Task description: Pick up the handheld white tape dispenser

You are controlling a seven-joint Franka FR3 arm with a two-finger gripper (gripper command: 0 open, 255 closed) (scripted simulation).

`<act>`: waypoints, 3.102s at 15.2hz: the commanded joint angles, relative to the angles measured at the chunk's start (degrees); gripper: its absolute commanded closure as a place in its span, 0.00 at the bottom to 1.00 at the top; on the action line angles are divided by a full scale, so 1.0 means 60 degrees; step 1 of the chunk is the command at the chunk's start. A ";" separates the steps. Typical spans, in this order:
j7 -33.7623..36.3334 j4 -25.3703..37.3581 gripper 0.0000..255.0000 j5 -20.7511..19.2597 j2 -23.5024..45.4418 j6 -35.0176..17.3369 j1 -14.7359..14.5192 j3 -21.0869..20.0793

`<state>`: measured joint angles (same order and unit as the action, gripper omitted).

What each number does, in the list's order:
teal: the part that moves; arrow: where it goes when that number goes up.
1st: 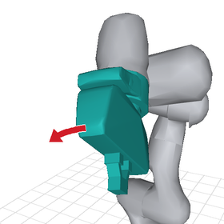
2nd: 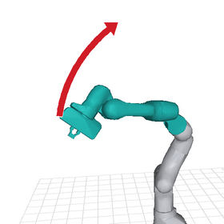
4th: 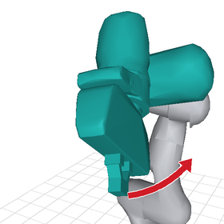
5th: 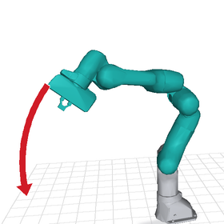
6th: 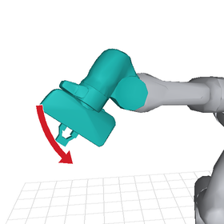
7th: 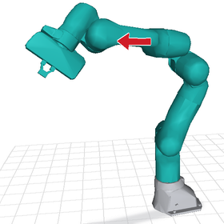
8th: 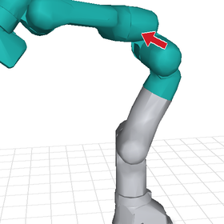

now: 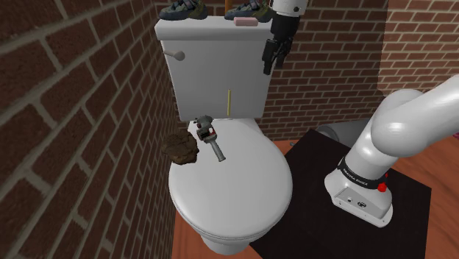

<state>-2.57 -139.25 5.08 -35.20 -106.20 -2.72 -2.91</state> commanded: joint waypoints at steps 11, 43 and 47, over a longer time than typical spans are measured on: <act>0.1925 0.0394 0.00 0.0113 0.3451 -0.2395 -0.0537 -0.1676; 0.4350 0.2253 1.00 -0.1441 0.8408 -0.4567 -0.1279 -0.2417; 0.4250 0.2336 1.00 -0.1279 0.8020 -0.4114 -0.1231 -0.2478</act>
<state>23.13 -125.46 -2.84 13.53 -131.67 -10.20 -17.70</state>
